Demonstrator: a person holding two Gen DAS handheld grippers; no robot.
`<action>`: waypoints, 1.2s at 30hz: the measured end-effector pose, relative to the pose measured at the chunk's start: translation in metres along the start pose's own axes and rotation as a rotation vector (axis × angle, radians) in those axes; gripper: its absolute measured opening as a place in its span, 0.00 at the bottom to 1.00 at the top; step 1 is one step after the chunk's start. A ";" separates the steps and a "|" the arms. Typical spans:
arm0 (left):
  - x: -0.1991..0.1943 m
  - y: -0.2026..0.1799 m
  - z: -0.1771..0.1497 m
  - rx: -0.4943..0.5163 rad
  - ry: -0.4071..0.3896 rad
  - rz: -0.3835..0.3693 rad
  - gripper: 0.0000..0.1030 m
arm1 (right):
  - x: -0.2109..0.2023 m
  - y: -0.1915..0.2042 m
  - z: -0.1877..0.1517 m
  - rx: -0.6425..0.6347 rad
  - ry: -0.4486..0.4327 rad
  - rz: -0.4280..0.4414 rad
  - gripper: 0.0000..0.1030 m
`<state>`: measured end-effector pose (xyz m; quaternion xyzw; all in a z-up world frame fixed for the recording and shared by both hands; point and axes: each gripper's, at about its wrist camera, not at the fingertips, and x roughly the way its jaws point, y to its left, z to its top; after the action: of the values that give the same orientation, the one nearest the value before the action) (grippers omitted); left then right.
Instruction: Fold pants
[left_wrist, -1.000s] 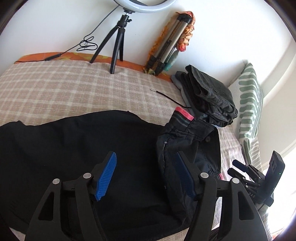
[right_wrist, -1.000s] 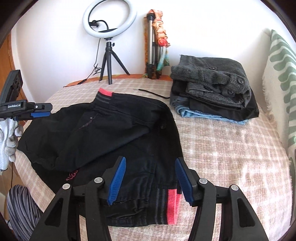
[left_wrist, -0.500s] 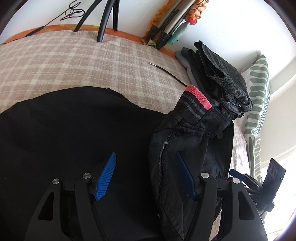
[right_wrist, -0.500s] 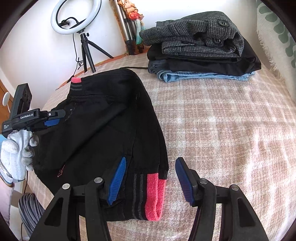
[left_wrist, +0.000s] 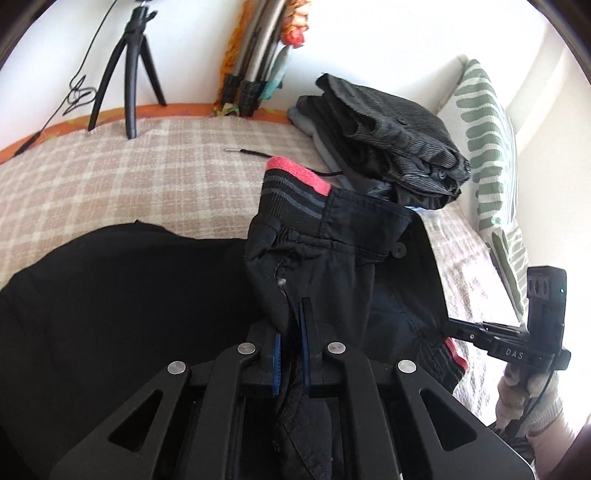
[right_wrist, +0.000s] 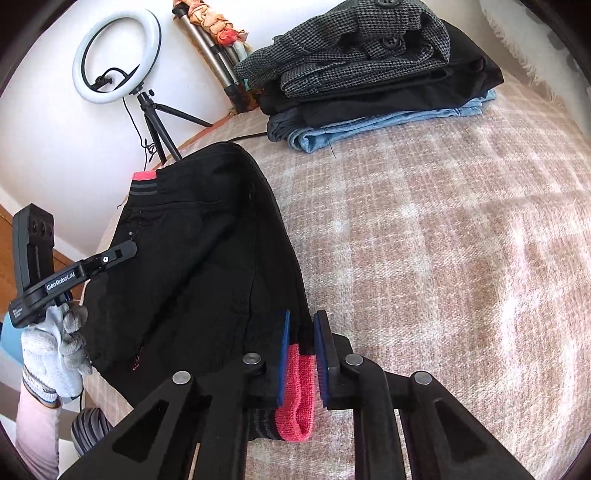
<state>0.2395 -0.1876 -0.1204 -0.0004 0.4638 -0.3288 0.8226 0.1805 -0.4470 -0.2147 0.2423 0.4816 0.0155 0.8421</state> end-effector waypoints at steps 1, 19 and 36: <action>-0.005 -0.012 -0.001 0.047 -0.010 -0.002 0.06 | 0.000 -0.002 0.000 0.009 -0.001 0.008 0.08; 0.029 -0.133 -0.072 0.489 0.181 -0.089 0.05 | -0.035 -0.033 0.006 0.141 -0.092 0.114 0.31; -0.031 -0.096 -0.071 0.355 0.111 -0.106 0.18 | -0.017 0.008 -0.007 -0.078 -0.028 -0.069 0.01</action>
<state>0.1227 -0.2244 -0.1074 0.1382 0.4427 -0.4480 0.7644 0.1673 -0.4417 -0.2008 0.1925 0.4768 0.0019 0.8577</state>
